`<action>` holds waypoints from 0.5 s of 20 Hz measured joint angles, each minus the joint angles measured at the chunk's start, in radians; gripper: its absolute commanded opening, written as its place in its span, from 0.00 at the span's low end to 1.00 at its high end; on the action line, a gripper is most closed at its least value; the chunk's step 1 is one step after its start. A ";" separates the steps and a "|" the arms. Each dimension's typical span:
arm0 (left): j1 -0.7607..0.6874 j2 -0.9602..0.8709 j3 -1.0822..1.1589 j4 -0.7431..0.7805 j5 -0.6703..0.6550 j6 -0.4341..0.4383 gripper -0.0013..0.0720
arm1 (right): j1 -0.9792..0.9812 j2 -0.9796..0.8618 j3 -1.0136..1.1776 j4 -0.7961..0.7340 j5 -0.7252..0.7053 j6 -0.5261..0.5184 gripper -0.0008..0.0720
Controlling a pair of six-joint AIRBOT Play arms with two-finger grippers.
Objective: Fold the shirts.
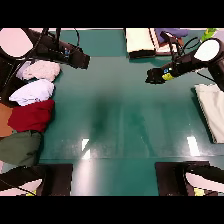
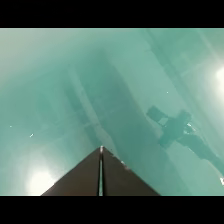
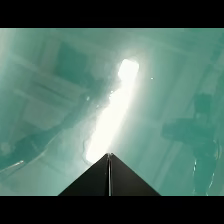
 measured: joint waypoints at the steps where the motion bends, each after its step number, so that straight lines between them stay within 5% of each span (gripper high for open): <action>1: 0.000 0.000 0.000 0.000 0.000 0.000 0.05 | 0.000 0.000 0.000 0.000 -0.003 0.000 0.03; 10: 0.000 0.000 0.000 0.000 0.000 0.000 0.05 | 0.000 0.000 0.000 0.000 -0.006 0.000 0.03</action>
